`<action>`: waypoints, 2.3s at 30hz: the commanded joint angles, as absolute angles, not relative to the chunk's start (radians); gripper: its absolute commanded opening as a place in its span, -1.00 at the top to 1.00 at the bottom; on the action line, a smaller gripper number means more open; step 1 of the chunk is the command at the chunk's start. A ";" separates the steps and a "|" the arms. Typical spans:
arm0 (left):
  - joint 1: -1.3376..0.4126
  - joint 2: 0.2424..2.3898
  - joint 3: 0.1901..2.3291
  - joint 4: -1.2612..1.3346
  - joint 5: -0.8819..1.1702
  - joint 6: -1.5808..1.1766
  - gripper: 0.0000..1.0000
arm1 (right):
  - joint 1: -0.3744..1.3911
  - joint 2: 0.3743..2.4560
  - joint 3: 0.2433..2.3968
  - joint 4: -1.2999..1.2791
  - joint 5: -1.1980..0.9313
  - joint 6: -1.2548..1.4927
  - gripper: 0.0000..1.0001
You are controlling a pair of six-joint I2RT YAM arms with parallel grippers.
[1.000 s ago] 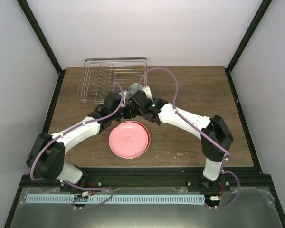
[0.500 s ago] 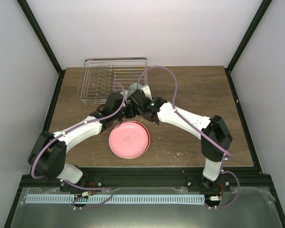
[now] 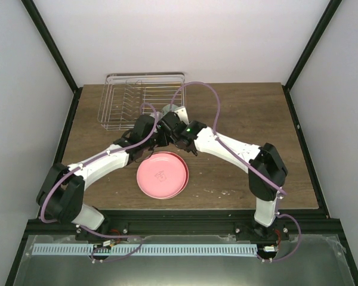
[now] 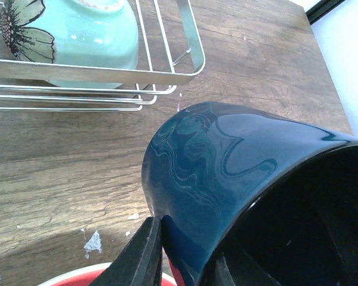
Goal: Load the mixed dishes into the dish rack
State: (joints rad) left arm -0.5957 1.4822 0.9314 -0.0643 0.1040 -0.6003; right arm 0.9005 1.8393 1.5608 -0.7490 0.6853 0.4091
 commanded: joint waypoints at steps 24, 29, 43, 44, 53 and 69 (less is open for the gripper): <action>-0.591 1.471 0.977 -0.001 0.122 -0.657 1.00 | 0.925 1.824 1.567 -0.699 0.659 0.450 0.58; -0.579 1.460 0.967 0.001 0.132 -0.662 1.00 | 0.925 1.809 1.550 -0.691 0.658 0.449 0.43; -0.553 1.420 0.943 0.004 0.155 -0.663 1.00 | 0.895 1.763 1.472 -0.651 0.644 0.451 0.30; -0.551 1.422 0.942 0.005 0.155 -0.664 1.00 | 0.895 1.758 1.470 -0.649 0.638 0.449 0.28; -0.526 1.451 0.950 0.021 0.170 -0.672 1.00 | 0.897 1.672 1.417 -0.602 0.563 0.419 -0.03; -0.517 1.473 0.974 0.029 0.187 -0.676 1.00 | 0.909 1.721 1.464 -0.583 0.517 0.389 -0.24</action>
